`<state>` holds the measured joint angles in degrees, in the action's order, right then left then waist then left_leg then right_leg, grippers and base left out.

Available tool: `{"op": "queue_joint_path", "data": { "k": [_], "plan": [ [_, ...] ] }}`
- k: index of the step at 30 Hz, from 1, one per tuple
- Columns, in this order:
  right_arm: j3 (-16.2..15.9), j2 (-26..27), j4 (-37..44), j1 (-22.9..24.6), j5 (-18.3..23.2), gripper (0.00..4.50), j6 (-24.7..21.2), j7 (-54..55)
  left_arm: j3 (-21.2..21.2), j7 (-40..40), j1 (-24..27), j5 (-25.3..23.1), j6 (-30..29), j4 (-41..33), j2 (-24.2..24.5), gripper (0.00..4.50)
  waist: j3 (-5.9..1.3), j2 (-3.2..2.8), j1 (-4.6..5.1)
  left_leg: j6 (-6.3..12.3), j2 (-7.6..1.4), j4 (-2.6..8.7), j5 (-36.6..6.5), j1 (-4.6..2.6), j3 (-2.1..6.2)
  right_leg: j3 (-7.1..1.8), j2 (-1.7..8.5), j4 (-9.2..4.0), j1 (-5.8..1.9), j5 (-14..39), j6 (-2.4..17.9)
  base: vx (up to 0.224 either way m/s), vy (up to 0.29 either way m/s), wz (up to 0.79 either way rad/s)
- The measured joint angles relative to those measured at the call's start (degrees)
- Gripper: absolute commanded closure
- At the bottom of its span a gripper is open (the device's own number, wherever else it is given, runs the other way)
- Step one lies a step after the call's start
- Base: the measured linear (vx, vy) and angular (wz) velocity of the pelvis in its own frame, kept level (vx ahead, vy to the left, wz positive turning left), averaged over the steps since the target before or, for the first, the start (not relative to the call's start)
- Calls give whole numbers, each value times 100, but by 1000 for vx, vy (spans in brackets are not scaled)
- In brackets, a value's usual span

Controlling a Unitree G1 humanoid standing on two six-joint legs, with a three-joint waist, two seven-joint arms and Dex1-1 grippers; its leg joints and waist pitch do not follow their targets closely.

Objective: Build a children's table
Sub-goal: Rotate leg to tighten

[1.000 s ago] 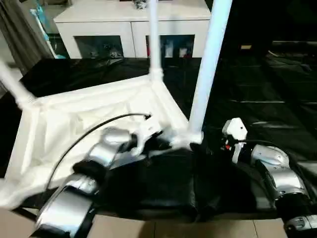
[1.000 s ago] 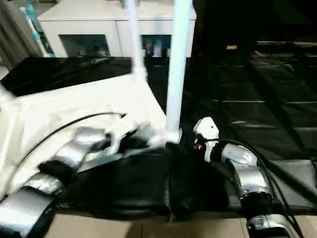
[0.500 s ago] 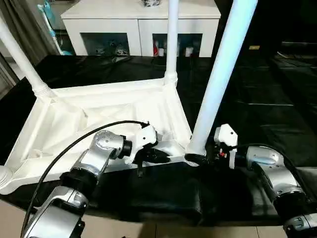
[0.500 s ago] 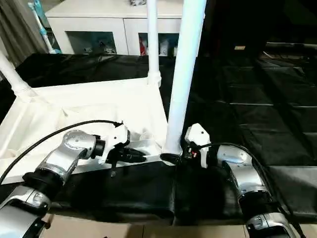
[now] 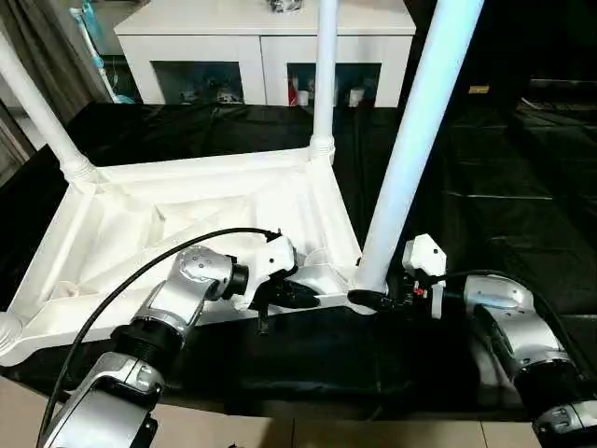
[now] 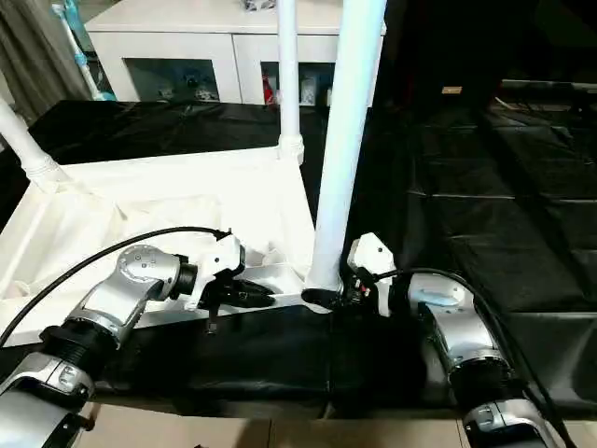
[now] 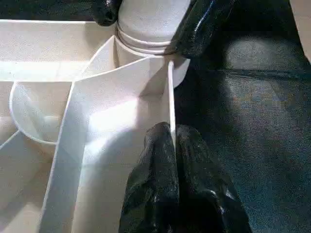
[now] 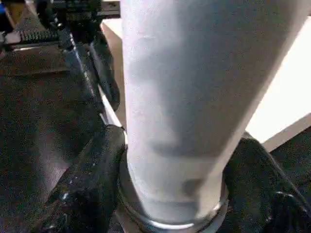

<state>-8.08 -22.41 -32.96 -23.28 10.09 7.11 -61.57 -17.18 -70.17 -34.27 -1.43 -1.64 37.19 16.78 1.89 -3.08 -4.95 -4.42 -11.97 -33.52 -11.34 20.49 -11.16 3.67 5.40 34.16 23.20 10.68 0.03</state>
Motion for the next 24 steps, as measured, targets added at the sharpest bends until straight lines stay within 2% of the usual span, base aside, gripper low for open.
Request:
{"op": "queue_joint_path", "data": {
  "k": [6,9,14,22,23,24],
  "plan": [
    [327,699,-353,-190,-183,192,-329,1676,132,1045,-467,-225,-98,756,-411,450,9,20,101,-33,7,-1,-19,-34,6,-9,1,-5,-23,-30,17,0,0,0],
    [786,1417,-806,-539,-237,192,-525,3361,284,2074,-964,-293,-291,1515,-919,450,11,20,168,-35,14,-5,-18,-37,8,-19,2,-13,-26,-24,5,0,0,0],
    [1055,1738,-1278,-953,-350,201,-578,4840,361,3087,-1294,-333,-359,2064,-1488,450,4,11,180,-35,19,-8,-18,-37,8,-24,4,-20,-35,-45,34,0,0,0],
    [1103,1780,-1325,-991,-495,203,-507,5009,364,3152,-1373,-351,-96,2318,-1552,450,-24,-33,154,-34,14,10,-17,-20,11,-12,2,-18,-37,-40,16,0,0,0],
    [1159,1804,-1358,-995,-474,168,-451,5007,363,3150,-1412,-358,-31,2402,-1555,450,-24,-34,152,-34,14,10,-18,-23,11,-11,3,-18,-37,-40,16,0,0,0],
    [1197,1822,-1378,-995,-450,168,-415,5002,363,3149,-1425,-378,4,2433,-1555,450,-23,-35,153,-35,14,11,-18,-32,11,-11,3,-18,-36,-40,16,0,0,0]
  ]
}}
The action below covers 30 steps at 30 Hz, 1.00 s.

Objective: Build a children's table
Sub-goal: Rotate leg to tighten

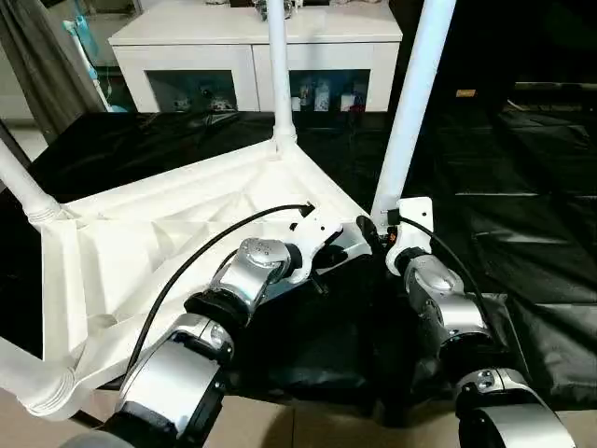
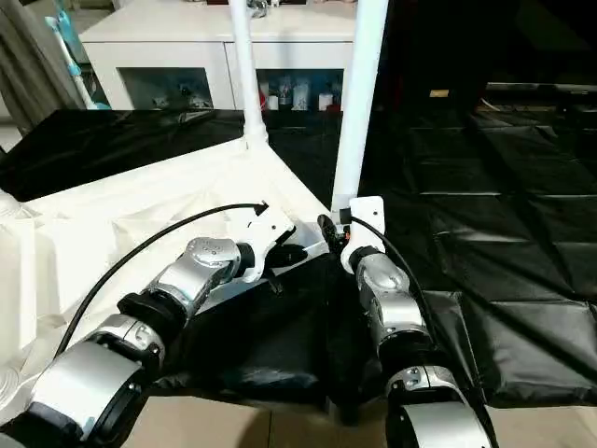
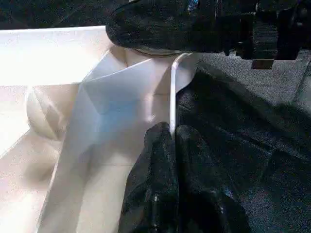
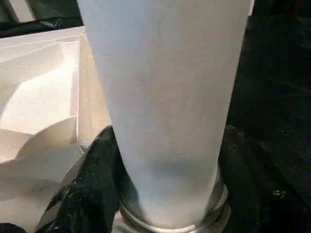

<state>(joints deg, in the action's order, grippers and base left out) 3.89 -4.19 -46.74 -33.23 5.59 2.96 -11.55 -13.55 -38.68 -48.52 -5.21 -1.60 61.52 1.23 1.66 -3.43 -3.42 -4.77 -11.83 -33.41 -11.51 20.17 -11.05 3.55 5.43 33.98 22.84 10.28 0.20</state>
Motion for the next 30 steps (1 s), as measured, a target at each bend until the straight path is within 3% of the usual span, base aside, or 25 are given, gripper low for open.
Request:
{"op": "queue_joint_path", "data": {
  "k": [2,6,8,12,16,17,19,22,30],
  "plan": [
    [11,9,-5,1,71,128,23,-17,0,0,-5,-24,46,25,9,450,1,-1,6,0,0,1,0,-3,1,0,0,0,0,-1,1,0,0,0],
    [-39,-22,23,35,50,123,63,-126,1,0,-43,-26,93,102,19,450,3,-1,11,0,0,6,0,-4,1,0,0,0,2,-2,2,0,0,0],
    [-97,-138,128,171,23,86,150,-255,0,-1,-65,-35,151,157,19,450,3,-1,9,0,0,8,0,-3,1,1,0,-1,2,-2,2,0,0,0],
    [-173,-430,359,387,-47,84,228,-742,0,-65,-111,-82,271,240,20,450,12,-15,7,0,1,8,0,3,1,1,0,-3,5,-2,2,0,0,0],
    [-213,-783,975,658,235,84,225,-1694,1,-120,-127,-99,366,257,23,450,28,-50,-4,1,0,9,1,30,1,4,0,-8,6,-1,0,0,0,0],
    [-212,-1019,1272,819,414,84,221,-2135,8,-171,-137,-77,381,258,11,423,30,-59,-25,2,-1,9,1,32,3,9,2,-16,7,1,-2,0,0,0],
    [-206,-1290,1601,981,656,84,185,-2724,77,-258,-139,-30,374,269,49,423,29,-67,-24,30,-1,11,18,39,3,9,1,-20,7,2,-4,0,0,0],
    [-208,-1407,2021,1139,1003,84,-23,-3347,239,-369,-144,96,376,314,49,385,32,-70,-3,34,-3,8,20,51,5,11,-2,-19,19,2,-4,0,0,0],
    [-292,-1719,2948,1383,1668,84,-654,-4394,383,-1040,-29,458,167,-315,244,336,41,-70,-110,74,-8,-48,30,134,17,18,0,-9,97,2,-3,0,0,0]
  ]
}}
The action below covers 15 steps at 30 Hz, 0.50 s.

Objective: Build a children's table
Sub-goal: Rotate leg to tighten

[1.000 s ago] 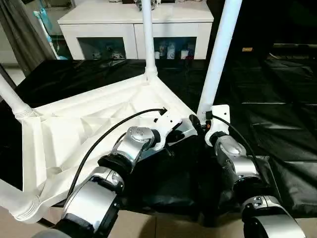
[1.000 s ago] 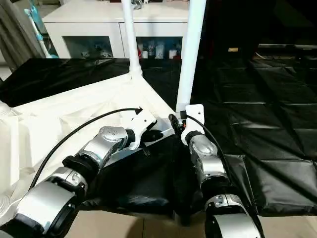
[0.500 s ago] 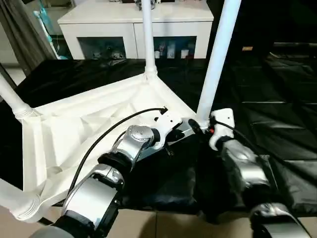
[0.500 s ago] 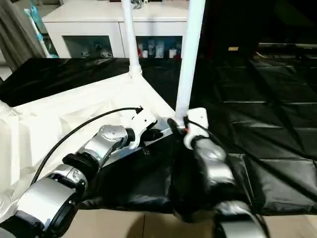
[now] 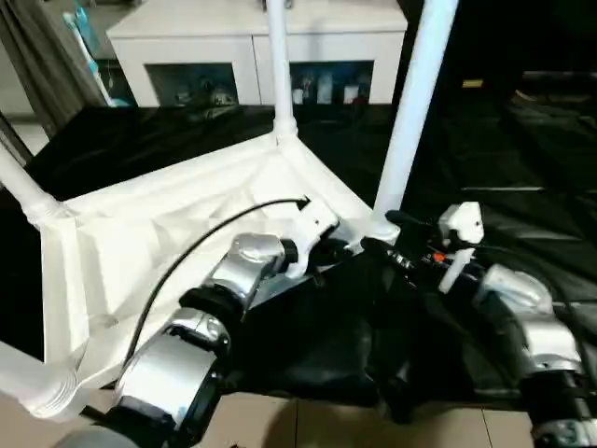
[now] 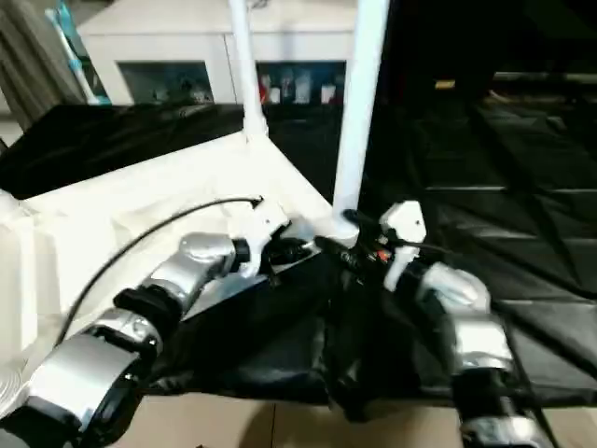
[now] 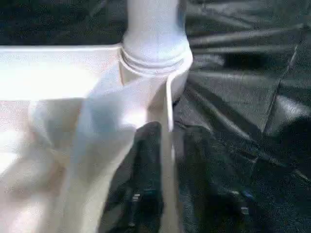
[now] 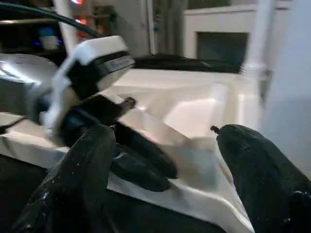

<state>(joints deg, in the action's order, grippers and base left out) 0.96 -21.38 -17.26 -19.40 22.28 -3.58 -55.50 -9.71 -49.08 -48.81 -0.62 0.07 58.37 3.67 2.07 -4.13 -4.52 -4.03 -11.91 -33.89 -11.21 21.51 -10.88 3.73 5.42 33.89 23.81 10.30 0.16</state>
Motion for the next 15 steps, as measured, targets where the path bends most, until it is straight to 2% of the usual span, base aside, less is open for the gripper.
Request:
{"op": "queue_joint_path", "data": {
  "k": [3,6,9,11,13,15],
  "plan": [
    [-35,69,65,-35,58,84,-148,5,-19,-429,325,113,-468,-775,234,298,0,0,-51,3,-3,-7,0,23,-2,1,0,13,28,1,1,0,0,0],
    [-15,125,62,-121,60,84,-228,45,-169,-952,851,211,-1081,-1667,672,298,0,0,-71,10,-8,-14,5,44,-3,4,-2,25,48,2,2,0,0,0],
    [-40,194,37,-251,62,84,-270,5,-387,-1496,1530,343,-1683,-2935,1361,259,5,9,-65,11,-10,-17,6,50,-3,0,-2,34,59,3,2,0,0,0],
    [-94,243,19,-356,57,84,-294,6,-486,-1736,1924,459,-2013,-3737,1708,252,5,12,-80,11,-8,-18,7,51,-6,-3,0,33,60,3,2,0,0,0],
    [-163,371,-50,-513,47,84,-321,31,-592,-1812,2111,495,-2293,-4221,1846,222,6,13,-109,11,-7,-26,7,54,-11,-5,1,34,59,3,3,0,0,0],
    [-256,483,-128,-609,-1,84,-314,109,-665,-1795,2202,460,-2470,-4506,1897,214,8,22,-118,10,-5,-32,7,53,-20,-9,4,37,55,3,3,0,0,0]
  ]
}}
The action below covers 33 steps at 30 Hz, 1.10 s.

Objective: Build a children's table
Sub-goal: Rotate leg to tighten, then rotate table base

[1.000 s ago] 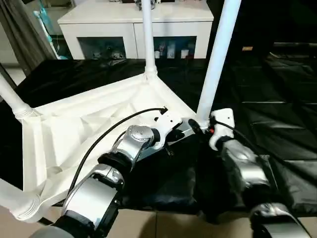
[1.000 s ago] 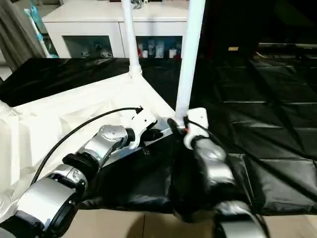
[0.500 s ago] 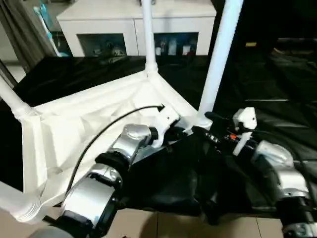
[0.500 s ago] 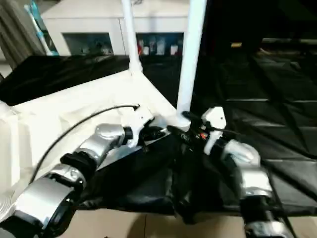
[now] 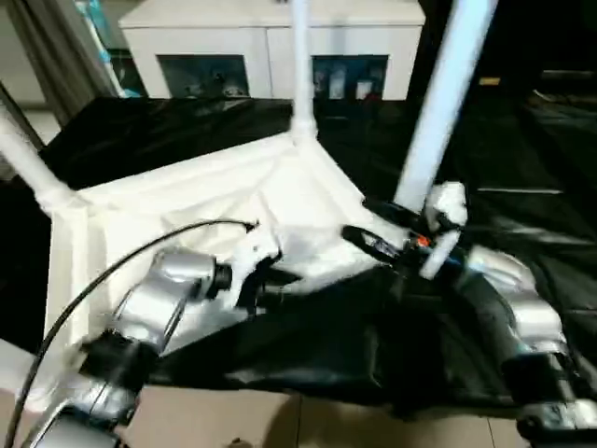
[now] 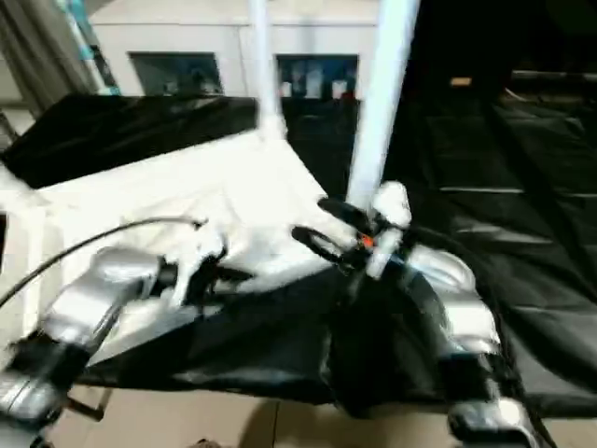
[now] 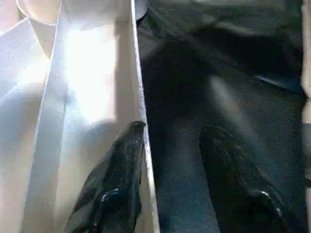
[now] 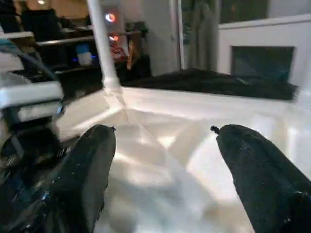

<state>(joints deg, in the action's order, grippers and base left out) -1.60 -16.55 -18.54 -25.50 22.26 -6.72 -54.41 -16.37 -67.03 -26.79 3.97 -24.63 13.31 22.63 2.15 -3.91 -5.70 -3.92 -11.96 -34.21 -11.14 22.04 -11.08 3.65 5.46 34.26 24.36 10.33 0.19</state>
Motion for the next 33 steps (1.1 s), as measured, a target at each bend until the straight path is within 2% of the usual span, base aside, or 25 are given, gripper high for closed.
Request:
{"op": "queue_joint_path", "data": {
  "k": [3,4,6,8,10,13,15,19,21,23,25,29,33],
  "plan": [
    [-140,224,-252,-143,-230,84,11,246,-67,135,233,-201,-418,-644,165,201,4,13,62,-1,0,-7,0,-6,1,-4,0,12,-1,0,0,0,0,0],
    [-168,277,-310,-163,-277,84,14,298,-67,191,294,-242,-557,-829,200,201,5,15,70,-3,-1,-7,0,-6,1,-3,0,14,-1,0,0,0,0,0],
    [-229,379,-443,-203,-396,84,60,401,-65,283,389,-259,-735,-1050,202,170,7,18,72,-4,-1,-7,1,-9,0,-3,-1,19,0,0,0,0,0,0],
    [-257,499,-570,-283,-490,84,125,554,-68,443,501,-253,-836,-1272,184,165,9,23,73,-5,-2,-8,1,-10,-1,-3,-2,23,0,0,0,0,0,0],
    [-262,613,-724,-422,-607,84,260,799,-60,701,521,-249,-828,-1369,46,141,15,33,70,-7,-2,-18,3,-8,-2,-4,-2,34,2,0,0,0,0,0],
    [-265,736,-868,-587,-702,84,390,1041,306,1293,388,-170,-581,-1306,-374,123,40,77,57,-11,-2,-35,5,-8,-3,-4,0,60,2,0,0,0,0,0],
    [-274,758,-880,-587,-722,84,440,1078,531,1416,224,-104,-476,-1310,-384,101,51,107,71,-33,-2,-39,3,-13,1,-5,-1,71,2,-1,0,0,0,0],
    [-256,739,-943,-583,-761,84,476,1108,692,1243,237,139,-436,-1443,-292,101,52,109,95,-36,-2,-39,4,-18,2,-9,-4,78,2,-1,0,0,0,0],
    [-249,751,-1039,-596,-841,84,540,1206,626,962,390,360,-505,-1741,-204,101,52,109,95,-31,-3,-39,7,-19,2,-8,-6,78,3,-1,0,0,0,0],
    [-235,770,-1244,-657,-898,84,628,1343,293,430,631,645,-780,-2256,245,101,53,110,104,-24,-3,-39,12,-18,3,-8,-8,79,8,-1,0,0,0,0],
    [-173,766,-1372,-704,-923,84,657,1459,77,108,788,760,-968,-2483,451,101,53,110,83,-23,-3,-39,12,-16,1,-8,-8,82,10,0,1,0,0,0],
    [-100,784,-1566,-896,-972,84,767,1757,-284,-71,880,519,-1121,-2588,898,101,58,134,67,-41,-3,-55,6,-19,0,-12,-6,103,8,-2,3,0,0,0],
    [-63,814,-1656,-914,-973,84,857,1845,-367,60,879,269,-1227,-2612,1111,101,57,143,70,-60,-2,-58,4,-25,1,-18,-6,108,-2,-5,4,0,0,0]
  ]
}}
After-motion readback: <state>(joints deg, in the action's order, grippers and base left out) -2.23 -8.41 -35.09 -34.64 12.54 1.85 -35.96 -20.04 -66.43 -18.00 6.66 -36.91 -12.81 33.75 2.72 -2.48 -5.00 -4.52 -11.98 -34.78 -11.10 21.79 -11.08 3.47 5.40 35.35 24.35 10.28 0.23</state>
